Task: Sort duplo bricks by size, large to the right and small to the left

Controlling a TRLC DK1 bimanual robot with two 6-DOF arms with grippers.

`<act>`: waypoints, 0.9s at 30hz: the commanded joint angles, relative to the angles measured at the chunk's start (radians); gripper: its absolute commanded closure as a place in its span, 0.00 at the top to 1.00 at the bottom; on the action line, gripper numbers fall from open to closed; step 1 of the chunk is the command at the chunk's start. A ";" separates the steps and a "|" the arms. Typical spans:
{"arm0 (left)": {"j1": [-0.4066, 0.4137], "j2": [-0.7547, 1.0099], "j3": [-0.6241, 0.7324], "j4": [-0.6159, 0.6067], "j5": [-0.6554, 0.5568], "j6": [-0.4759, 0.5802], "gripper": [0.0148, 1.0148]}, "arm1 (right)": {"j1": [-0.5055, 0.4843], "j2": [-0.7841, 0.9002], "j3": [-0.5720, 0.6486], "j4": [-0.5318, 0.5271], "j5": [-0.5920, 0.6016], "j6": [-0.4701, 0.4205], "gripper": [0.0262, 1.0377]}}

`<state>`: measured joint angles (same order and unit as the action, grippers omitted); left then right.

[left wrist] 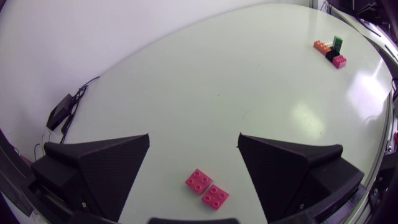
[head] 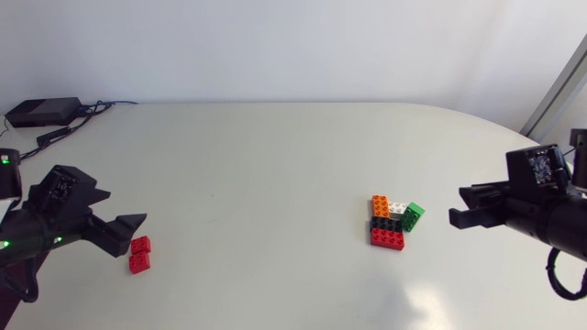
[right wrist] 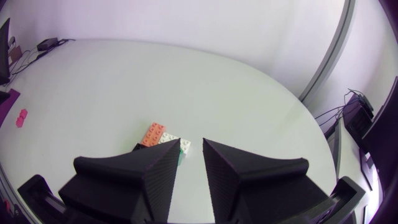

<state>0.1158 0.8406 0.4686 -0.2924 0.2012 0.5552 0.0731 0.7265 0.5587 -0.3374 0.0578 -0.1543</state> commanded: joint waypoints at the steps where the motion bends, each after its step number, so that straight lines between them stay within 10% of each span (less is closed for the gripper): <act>1: 0.025 -0.072 -0.031 0.006 -0.002 -0.040 0.97 | -0.021 -0.052 -0.040 0.017 0.019 -0.014 0.29; 12: 0.104 -0.331 -0.128 0.033 -0.006 -0.107 0.97 | -0.116 -0.246 -0.158 0.087 0.024 -0.097 0.29; 27: -0.001 -0.584 -0.296 0.159 -0.101 -0.325 0.97 | -0.095 -0.486 -0.356 0.210 -0.016 0.024 0.29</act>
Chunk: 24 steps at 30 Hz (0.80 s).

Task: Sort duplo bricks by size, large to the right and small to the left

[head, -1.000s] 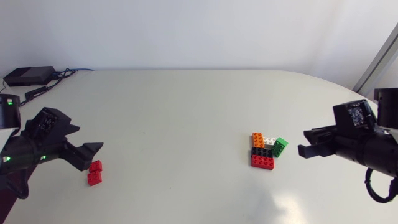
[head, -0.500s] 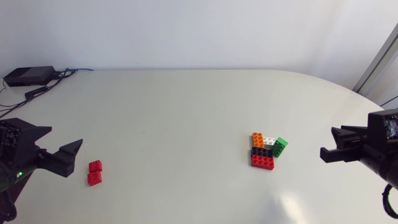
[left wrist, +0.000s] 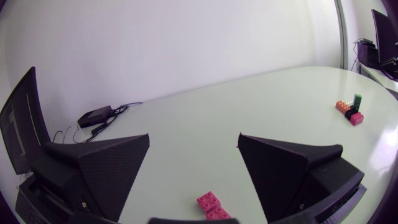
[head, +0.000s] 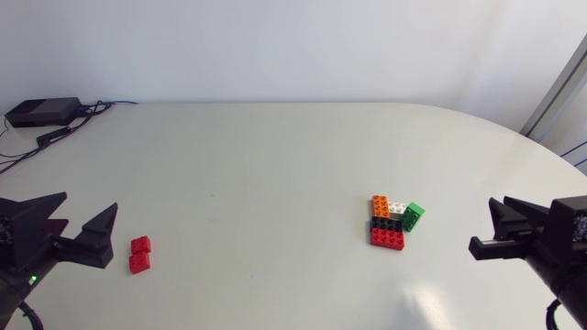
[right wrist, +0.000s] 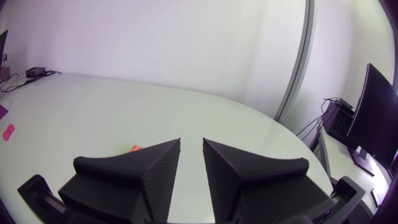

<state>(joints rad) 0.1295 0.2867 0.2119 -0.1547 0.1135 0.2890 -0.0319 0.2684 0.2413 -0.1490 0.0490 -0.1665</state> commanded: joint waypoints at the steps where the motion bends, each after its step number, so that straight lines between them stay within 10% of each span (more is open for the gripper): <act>1: -0.022 -0.046 -0.049 0.029 -0.019 -0.072 0.97 | 0.011 -0.042 -0.051 0.029 -0.010 0.044 0.29; 24: -0.130 -0.287 -0.212 0.155 -0.113 -0.289 0.97 | 0.032 -0.268 -0.241 0.149 -0.049 0.167 0.35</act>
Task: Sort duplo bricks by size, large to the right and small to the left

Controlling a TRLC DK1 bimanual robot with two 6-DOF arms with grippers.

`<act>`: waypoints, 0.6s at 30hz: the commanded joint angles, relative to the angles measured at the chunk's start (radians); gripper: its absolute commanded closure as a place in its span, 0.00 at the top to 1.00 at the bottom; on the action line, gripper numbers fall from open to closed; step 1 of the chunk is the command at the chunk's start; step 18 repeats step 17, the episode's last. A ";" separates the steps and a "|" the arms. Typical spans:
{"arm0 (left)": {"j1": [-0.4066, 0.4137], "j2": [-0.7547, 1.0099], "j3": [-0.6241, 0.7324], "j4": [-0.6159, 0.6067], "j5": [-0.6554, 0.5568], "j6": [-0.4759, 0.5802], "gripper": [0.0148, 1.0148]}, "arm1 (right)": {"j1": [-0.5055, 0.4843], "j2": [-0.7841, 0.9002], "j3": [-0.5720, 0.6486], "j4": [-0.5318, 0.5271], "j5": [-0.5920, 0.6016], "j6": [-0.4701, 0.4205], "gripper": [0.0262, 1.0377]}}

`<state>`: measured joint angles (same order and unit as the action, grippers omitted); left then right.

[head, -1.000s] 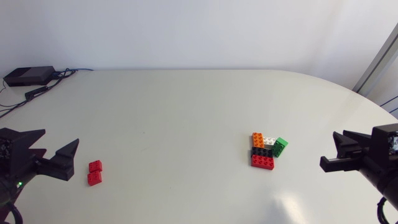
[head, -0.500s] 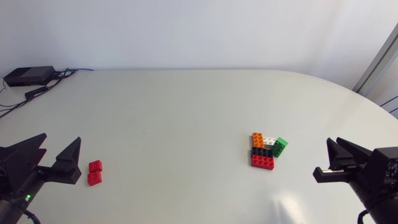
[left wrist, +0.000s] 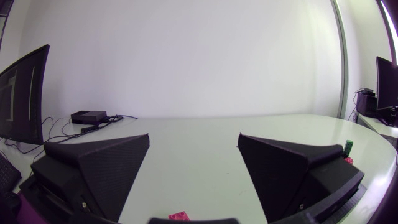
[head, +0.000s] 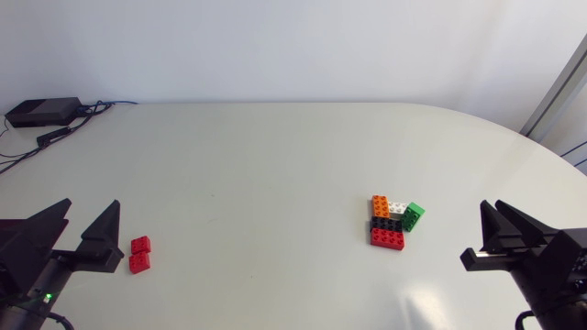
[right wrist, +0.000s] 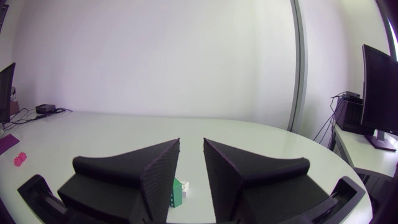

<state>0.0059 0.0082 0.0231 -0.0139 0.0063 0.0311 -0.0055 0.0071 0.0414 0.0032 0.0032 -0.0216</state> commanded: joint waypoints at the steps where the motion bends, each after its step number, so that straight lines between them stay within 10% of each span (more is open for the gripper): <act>1: -0.006 -0.008 -0.023 0.014 -0.006 -0.031 0.97 | 0.006 -0.007 -0.041 -0.003 -0.003 0.022 0.38; 8: -0.006 -0.008 -0.023 0.014 -0.006 -0.031 0.97 | 0.006 -0.007 -0.041 -0.003 -0.003 0.022 0.57; 14: -0.006 -0.008 -0.023 0.014 -0.006 -0.031 0.97 | 0.006 -0.007 -0.041 -0.003 -0.003 0.022 0.96; 18: -0.006 -0.008 -0.023 0.014 -0.006 -0.031 0.97 | 0.006 -0.007 -0.041 -0.003 -0.003 0.022 0.96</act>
